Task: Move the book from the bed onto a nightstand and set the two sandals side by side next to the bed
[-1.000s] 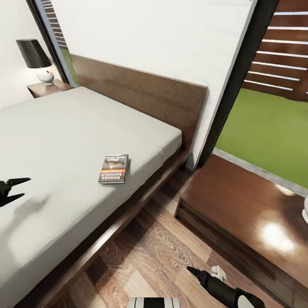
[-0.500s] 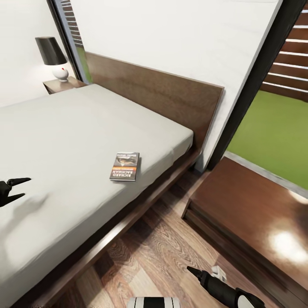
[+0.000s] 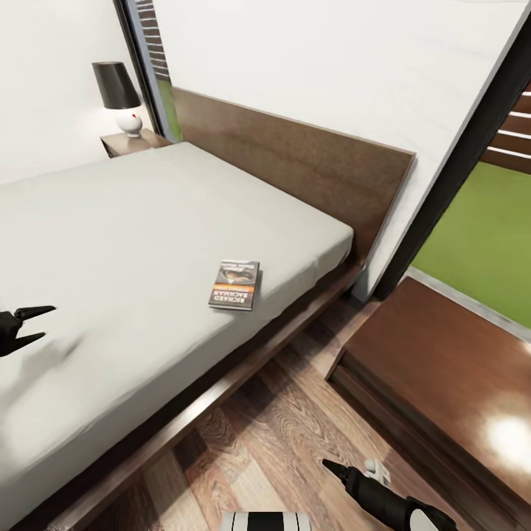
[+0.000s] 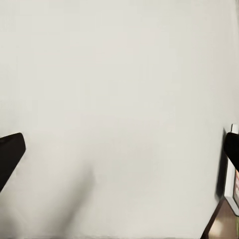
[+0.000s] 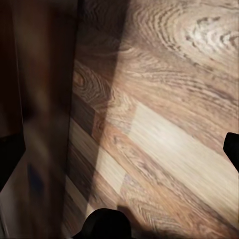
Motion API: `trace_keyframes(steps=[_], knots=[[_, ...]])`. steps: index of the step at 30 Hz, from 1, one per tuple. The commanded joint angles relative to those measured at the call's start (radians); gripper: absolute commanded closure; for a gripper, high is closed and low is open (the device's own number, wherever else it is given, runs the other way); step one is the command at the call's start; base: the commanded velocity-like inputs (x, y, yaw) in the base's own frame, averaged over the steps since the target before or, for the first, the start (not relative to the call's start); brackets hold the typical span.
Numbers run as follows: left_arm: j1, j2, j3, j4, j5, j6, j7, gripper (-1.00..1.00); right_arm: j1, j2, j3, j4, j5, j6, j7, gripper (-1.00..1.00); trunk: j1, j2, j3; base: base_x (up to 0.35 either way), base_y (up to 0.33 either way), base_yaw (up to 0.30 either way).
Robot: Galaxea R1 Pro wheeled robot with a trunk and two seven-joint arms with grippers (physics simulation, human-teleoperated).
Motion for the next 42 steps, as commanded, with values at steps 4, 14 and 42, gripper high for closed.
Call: trace_keyframes(steps=[4,14,42], knots=[[-0.001,-0.005,0.009,0.000,-0.007,0.006,-0.011,-1.00,-0.001,-0.001,0.004,0.000,-0.010,0.004,0.000,-1.00,0.000,0.000,-0.001,0.000,0.000,0.163],[-0.001,-0.010,0.009,0.000,-0.008,0.006,-0.057,-1.00,-0.001,-0.001,0.004,0.000,-0.010,0.004,0.000,-1.00,0.000,0.000,-0.001,0.000,0.000,0.161],[-0.001,-0.052,0.010,0.000,-0.001,0.008,-0.229,-1.00,-0.001,-0.008,-0.022,0.000,-0.020,0.004,0.008,-1.00,0.000,0.000,-0.001,0.000,0.000,0.046]])
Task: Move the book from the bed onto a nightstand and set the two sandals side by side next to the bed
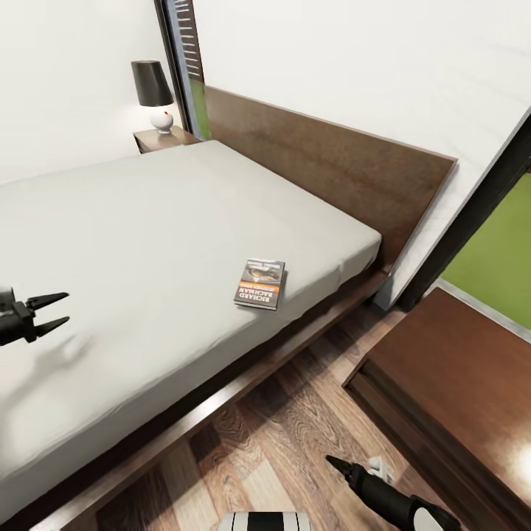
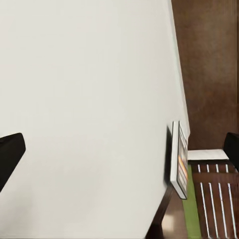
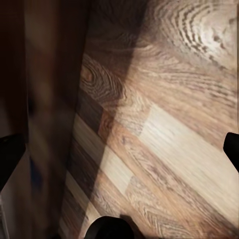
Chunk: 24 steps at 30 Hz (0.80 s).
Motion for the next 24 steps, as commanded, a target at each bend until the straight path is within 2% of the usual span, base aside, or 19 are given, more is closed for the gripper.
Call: trace_keyframes(steps=[1,7,12,21,24], knots=[[-0.001,-0.005,0.008,0.000,-0.007,0.008,-0.005,-1.00,-0.001,-0.002,0.000,0.000,-0.011,0.004,0.002,-1.00,0.000,0.000,-0.001,0.000,0.000,0.000],[-0.001,-0.030,0.010,0.000,-0.006,0.008,-0.015,-1.00,-0.001,-0.005,-0.046,-0.003,-0.014,0.004,0.040,-1.00,0.000,0.000,-0.001,0.000,0.000,0.000],[-0.001,-0.040,0.011,0.002,-0.006,0.007,-0.032,-1.00,-0.002,-0.006,-0.084,-0.024,-0.014,0.006,0.092,-1.00,0.000,0.000,-0.001,0.000,0.000,0.000],[-0.001,-0.045,0.012,0.003,-0.008,0.006,-0.043,-1.00,-0.014,-0.006,-0.103,-0.110,-0.018,0.018,0.126,-1.00,0.000,0.000,-0.001,0.000,0.000,0.000],[-0.001,-0.045,0.012,0.003,-0.008,0.008,-0.046,-1.00,-0.031,-0.002,-0.106,-0.125,-0.043,0.044,0.130,-1.00,0.000,0.000,-0.001,0.000,0.000,0.000]])
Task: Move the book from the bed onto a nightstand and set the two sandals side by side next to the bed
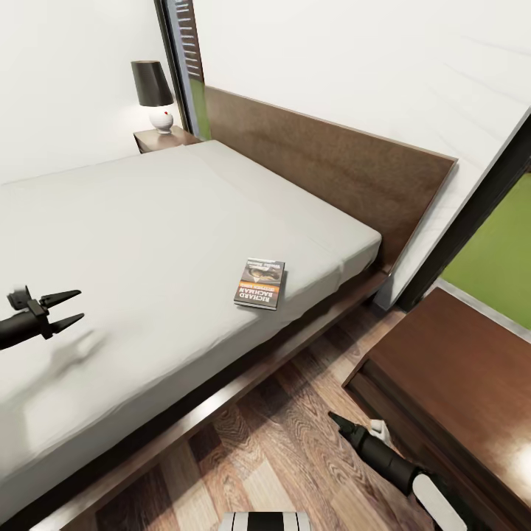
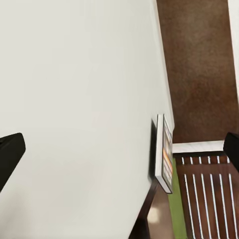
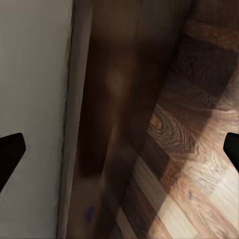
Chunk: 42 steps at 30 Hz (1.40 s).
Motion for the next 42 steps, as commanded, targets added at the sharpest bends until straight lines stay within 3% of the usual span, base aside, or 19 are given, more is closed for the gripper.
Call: trace_keyframes(steps=[1,10,15,27,42], knots=[[-0.001,0.001,0.008,0.000,-0.008,0.009,-0.004,-1.00,-0.007,0.000,0.002,-0.003,-0.027,0.019,0.001,-1.00,0.000,0.000,-0.001,0.000,0.000,0.000],[-0.001,0.004,0.010,0.000,-0.008,0.011,-0.005,-1.00,-0.050,0.003,-0.003,-0.018,-0.259,0.176,0.003,-1.00,0.000,0.000,-0.001,0.000,0.000,0.000],[-0.001,0.004,0.010,0.000,-0.008,0.011,-0.003,-1.00,-0.072,0.001,-0.005,-0.023,-0.344,0.231,-0.001,-1.00,0.000,0.000,-0.001,0.000,0.000,0.000],[-0.001,0.000,0.009,0.000,-0.007,0.010,-0.001,-1.00,-0.143,0.006,-0.006,-0.028,-0.430,0.262,-0.020,-1.00,0.000,0.000,-0.001,0.000,0.000,0.000],[-0.001,0.000,0.009,0.000,-0.008,0.012,0.000,-1.00,-0.168,0.021,-0.006,-0.051,-0.444,0.265,-0.054,-1.00,0.000,0.000,-0.001,0.000,0.000,0.000]])
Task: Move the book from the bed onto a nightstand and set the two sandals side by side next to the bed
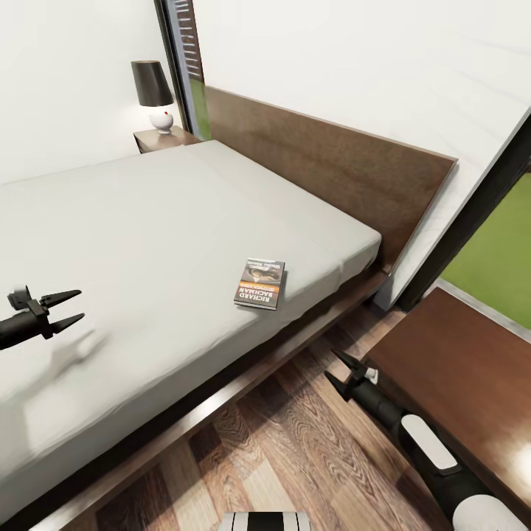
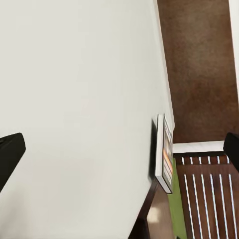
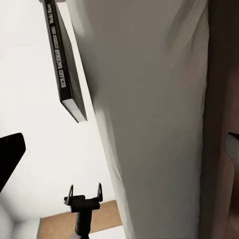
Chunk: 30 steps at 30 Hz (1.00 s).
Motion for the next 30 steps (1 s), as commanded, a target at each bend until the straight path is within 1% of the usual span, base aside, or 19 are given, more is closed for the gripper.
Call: trace_keyframes(steps=[1,7,12,20,30], knots=[[-0.001,0.000,0.008,0.000,-0.008,0.009,-0.003,-1.00,-0.001,0.000,0.003,-0.003,-0.007,0.003,-0.003,-1.00,0.000,0.000,-0.001,0.000,0.000,0.000],[-0.001,0.000,0.008,0.000,-0.008,0.009,-0.002,-1.00,-0.003,0.003,0.004,-0.028,-0.007,0.002,-0.032,-1.00,0.000,0.000,-0.001,0.000,0.000,0.000],[-0.001,0.000,0.008,0.000,-0.008,0.010,-0.002,-1.00,-0.004,0.012,0.005,-0.057,-0.005,0.001,-0.074,-1.00,0.000,0.000,-0.001,0.025,0.000,0.000],[-0.001,0.001,0.008,0.000,-0.008,0.012,-0.002,-1.00,-0.004,0.018,0.005,-0.104,-0.004,-0.003,-0.139,-1.00,0.000,0.000,-0.001,0.068,0.000,0.000],[-0.001,0.001,0.008,-0.001,-0.008,0.014,-0.002,-1.00,-0.004,0.020,0.006,-0.118,-0.003,-0.002,-0.159,-1.00,0.000,0.000,-0.001,0.082,0.000,0.000]])
